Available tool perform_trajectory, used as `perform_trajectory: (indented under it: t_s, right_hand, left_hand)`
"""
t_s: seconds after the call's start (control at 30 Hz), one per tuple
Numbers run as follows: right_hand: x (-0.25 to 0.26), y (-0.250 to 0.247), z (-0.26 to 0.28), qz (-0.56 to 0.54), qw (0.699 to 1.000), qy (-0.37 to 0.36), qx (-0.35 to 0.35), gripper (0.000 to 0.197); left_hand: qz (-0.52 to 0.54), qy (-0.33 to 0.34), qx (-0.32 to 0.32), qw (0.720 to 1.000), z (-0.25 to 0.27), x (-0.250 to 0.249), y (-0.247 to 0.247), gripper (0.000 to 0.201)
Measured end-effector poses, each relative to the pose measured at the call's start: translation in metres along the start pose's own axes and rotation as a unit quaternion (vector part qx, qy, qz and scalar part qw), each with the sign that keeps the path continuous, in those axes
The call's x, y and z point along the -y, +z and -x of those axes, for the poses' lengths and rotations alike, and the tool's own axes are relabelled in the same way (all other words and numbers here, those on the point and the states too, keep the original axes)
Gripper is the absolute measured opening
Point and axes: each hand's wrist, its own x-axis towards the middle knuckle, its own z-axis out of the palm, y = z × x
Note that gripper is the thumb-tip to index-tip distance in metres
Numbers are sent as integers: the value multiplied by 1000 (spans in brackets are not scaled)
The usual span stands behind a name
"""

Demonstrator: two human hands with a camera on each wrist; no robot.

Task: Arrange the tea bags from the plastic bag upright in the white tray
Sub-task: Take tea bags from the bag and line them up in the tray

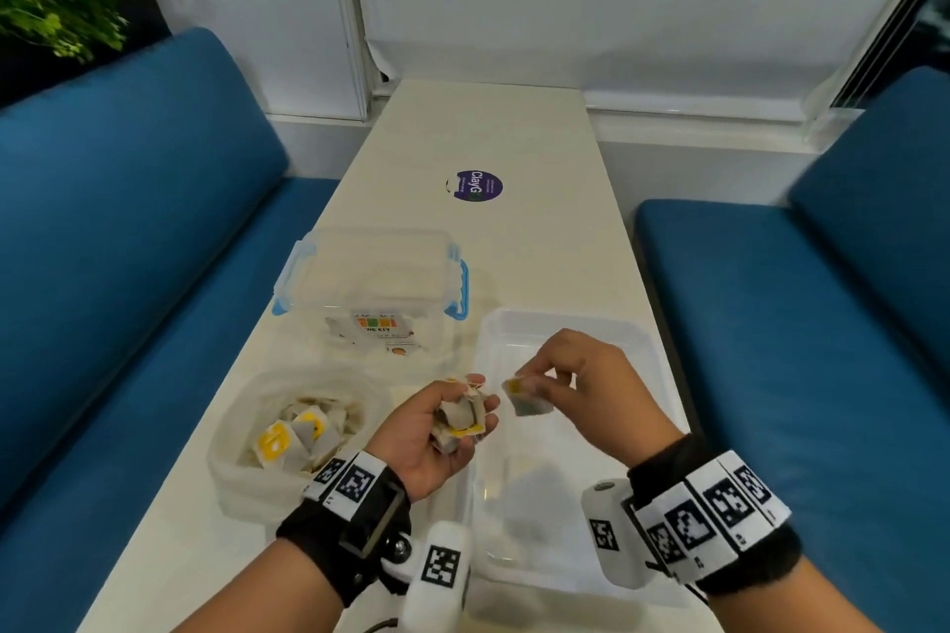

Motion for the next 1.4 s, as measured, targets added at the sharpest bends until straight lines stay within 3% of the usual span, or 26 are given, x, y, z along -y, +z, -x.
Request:
perform_trajectory:
  t_s: [0.07, 0.2, 0.3, 0.47, 0.67, 0.73, 0.9, 1.07, 1.23, 1.4]
  right_hand:
    - [-5, -5, -6, -17, 997, 73, -1, 15]
    - [-24, -10, -31, -96, 972, 211, -37, 12]
    - [-39, -6, -54, -135, 951, 279, -17, 6]
    - [-56, 16, -86, -29, 960, 276, 49, 22]
    - [-74, 44, -109, -52, 950, 298, 73, 14]
    - [-80, 51, -114, -52, 948, 309, 47, 14]
    - [-95, 65, -118, -56, 939, 337, -45, 35]
    - [-101, 73, -118, -125, 924, 350, -89, 28]
    - [-99, 75, -116, -171, 916, 351, -98, 6]
    - [-97, 69, -108, -131, 923, 337, -131, 19]
  left_hand:
    - [-1, -3, 3, 1000, -4, -2, -1, 14]
    - [-40, 0, -16, 999, -14, 0, -7, 15]
    - [-84, 4, -30, 996, -20, 8, -12, 15]
    - [-127, 29, -32, 991, -20, 16, -15, 17]
    - [-133, 26, -32, 990, -21, 14, -18, 18]
    - [-132, 22, -32, 990, -21, 13, -19, 18]
    - [-131, 16, -29, 991, -21, 11, -20, 19]
    - [-117, 19, -25, 993, -22, 8, -20, 18]
    - [-106, 25, -26, 994, -23, 5, -19, 18]
    - [-97, 36, -31, 994, -23, 4, -19, 18]
